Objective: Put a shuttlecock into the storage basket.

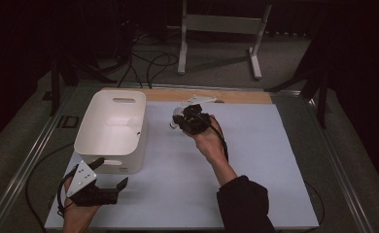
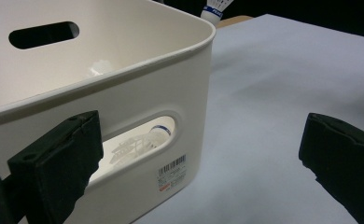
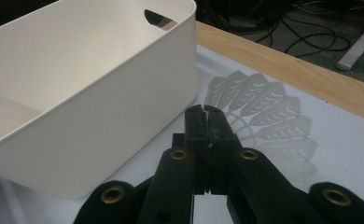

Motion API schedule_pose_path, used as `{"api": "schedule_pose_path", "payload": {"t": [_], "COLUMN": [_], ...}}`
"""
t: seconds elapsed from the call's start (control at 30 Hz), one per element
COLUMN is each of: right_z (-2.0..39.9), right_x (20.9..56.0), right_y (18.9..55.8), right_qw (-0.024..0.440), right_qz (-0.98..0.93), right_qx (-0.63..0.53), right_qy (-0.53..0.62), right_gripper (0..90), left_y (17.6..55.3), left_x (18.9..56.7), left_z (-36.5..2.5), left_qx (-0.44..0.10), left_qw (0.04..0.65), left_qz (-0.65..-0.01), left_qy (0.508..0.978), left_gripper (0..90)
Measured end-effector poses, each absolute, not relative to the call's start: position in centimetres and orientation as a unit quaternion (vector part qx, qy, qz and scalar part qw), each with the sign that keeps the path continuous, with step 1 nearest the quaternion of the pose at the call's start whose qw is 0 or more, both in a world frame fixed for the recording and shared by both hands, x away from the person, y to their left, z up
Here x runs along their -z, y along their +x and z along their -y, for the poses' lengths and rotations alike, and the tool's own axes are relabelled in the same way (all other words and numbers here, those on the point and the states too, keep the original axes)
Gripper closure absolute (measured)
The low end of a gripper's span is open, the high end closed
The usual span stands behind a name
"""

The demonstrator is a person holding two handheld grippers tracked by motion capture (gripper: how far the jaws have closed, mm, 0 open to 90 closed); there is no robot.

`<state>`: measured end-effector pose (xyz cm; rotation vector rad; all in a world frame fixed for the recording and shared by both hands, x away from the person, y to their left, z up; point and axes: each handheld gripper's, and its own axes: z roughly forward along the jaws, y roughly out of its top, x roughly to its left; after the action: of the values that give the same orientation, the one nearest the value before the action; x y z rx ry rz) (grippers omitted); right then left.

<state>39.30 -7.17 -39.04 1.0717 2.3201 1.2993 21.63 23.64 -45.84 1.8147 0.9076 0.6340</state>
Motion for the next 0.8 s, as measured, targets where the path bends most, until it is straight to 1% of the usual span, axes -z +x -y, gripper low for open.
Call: {"api": "schedule_pose_path", "payload": {"t": [0.8], "right_z": [6.9], "right_x": [37.9], "right_y": [39.4], "right_qw": [0.139], "right_qz": [-0.805], "right_qx": [-0.447], "right_qy": [0.363], "right_gripper": [90.0], "left_y": [21.6], "left_x": [45.8], "left_z": [-23.6], "left_qx": [-0.260], "left_qw": [0.486], "left_qz": [-0.373], "left_qy": [0.747], "left_gripper": [0.5]}}
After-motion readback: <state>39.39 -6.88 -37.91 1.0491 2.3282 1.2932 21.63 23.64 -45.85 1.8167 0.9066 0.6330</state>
